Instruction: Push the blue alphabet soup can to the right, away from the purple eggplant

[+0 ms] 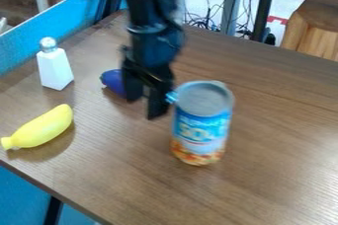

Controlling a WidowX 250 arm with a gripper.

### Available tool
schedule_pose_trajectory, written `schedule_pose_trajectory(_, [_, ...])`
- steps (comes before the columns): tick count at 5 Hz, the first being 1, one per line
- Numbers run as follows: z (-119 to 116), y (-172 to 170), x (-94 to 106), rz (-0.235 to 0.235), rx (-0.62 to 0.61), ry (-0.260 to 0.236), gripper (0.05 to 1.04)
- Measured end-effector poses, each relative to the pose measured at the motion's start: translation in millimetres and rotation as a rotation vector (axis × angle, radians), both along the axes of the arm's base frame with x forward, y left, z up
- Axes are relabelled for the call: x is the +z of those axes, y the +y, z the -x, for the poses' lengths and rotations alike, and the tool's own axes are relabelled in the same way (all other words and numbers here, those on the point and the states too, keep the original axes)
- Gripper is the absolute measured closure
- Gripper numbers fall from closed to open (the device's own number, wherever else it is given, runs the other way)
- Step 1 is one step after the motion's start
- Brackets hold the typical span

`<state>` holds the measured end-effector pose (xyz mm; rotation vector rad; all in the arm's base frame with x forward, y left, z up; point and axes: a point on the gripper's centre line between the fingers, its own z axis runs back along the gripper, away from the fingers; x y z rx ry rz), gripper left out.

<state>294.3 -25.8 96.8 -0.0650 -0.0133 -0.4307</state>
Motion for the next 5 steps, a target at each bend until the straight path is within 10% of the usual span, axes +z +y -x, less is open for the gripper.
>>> schedule_pose_trajectory(3, [27,-120,-0.7,0.075,-0.252,0.02,0.085])
schedule_pose_trajectory(5, [28,-54,38.2,0.019,-0.051,-0.105,0.085])
